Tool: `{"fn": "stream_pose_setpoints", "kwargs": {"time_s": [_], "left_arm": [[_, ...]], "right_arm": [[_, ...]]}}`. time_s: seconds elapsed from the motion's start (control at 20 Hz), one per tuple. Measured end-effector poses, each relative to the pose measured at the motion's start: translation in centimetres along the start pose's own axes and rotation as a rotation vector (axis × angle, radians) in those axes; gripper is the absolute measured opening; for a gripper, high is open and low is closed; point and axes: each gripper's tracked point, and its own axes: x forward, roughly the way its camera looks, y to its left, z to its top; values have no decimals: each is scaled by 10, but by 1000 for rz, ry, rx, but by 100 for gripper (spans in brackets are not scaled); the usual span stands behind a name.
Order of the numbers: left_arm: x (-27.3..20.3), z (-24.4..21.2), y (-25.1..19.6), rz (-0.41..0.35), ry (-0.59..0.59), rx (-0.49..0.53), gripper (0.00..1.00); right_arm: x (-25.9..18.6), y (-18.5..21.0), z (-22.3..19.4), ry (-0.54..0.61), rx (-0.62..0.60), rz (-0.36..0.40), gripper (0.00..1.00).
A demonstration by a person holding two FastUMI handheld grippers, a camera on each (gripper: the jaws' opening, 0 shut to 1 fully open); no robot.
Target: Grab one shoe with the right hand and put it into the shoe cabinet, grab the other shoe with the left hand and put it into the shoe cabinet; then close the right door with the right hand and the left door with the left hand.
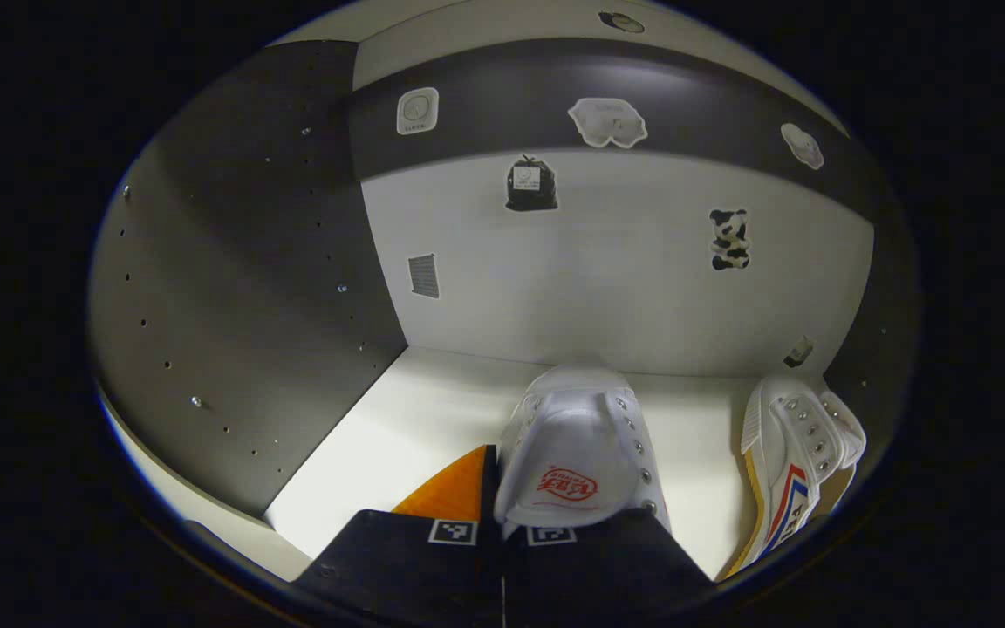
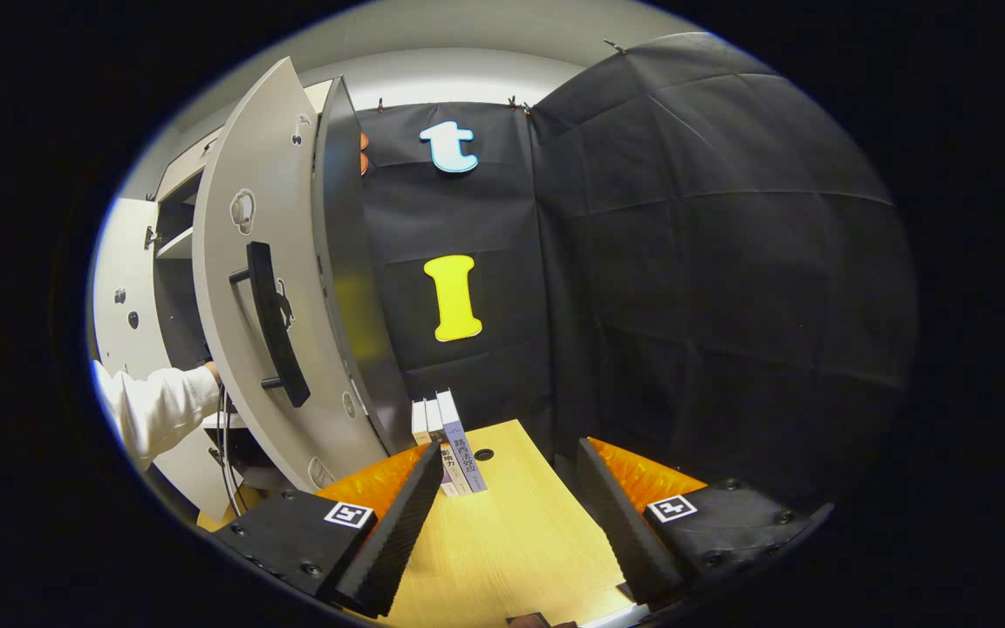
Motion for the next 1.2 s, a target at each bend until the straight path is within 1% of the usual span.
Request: {"fn": "stream_pose_setpoints", "kwargs": {"time_s": [0.15, 0.3, 0.4, 0.45, 0.5, 0.55, 0.6, 0.65, 0.7, 0.75, 0.85, 0.9, 0.95, 1.0, 1.05, 1.15, 1.2], "left_arm": [[4, -2, 0, 19, -3, -4, 7], [2, -4, -2, 23, 13, 22, 9], [-4, -5, -8, 0, 8, 44, 15], [-7, -5, -10, -19, 3, 57, 23], [-12, -8, -12, -30, 8, 66, 25], [-15, -10, -11, -36, 8, 70, 33], [-20, -11, -9, -32, -2, 73, 39], [-27, -12, -6, -34, -14, 69, 49], [-34, -11, -6, -39, -29, 65, 53], [-42, -11, -5, -51, -52, 61, 62], [-61, -12, -11, -96, -89, 70, 71], [-73, -11, -13, -120, -115, 85, 74], [-85, -11, -15, -138, -143, 102, 80], [-98, -12, -15, -151, -166, 111, 82], [-111, -13, -17, -172, -187, 112, 89], [-141, -16, -17, -205, -230, 103, 97], [-155, -16, -16, -218, -257, 98, 97]], "right_arm": [[-2, 1, -1, 4, 0, -6, 98], [-5, 3, 1, 0, 2, -4, 98], [-8, 4, 2, -6, 5, 0, 98], [-10, 5, 3, -7, 9, 4, 98], [-12, 7, 4, -9, 12, 9, 98], [-15, 9, 4, -10, 14, 14, 98], [-18, 11, 3, -10, 15, 19, 98], [-21, 14, 3, -11, 18, 25, 100], [-24, 17, 4, -14, 19, 32, 98], [-27, 18, 4, -16, 15, 37, 98], [-32, 20, 8, -25, 10, 45, 98], [-35, 21, 11, -32, 12, 48, 98], [-37, 22, 13, -37, 13, 50, 98], [-40, 23, 15, -42, 11, 52, 98], [-42, 25, 17, -48, 10, 55, 98], [-46, 30, 23, -62, 1, 66, 98], [-48, 32, 25, -69, -7, 72, 98]]}}
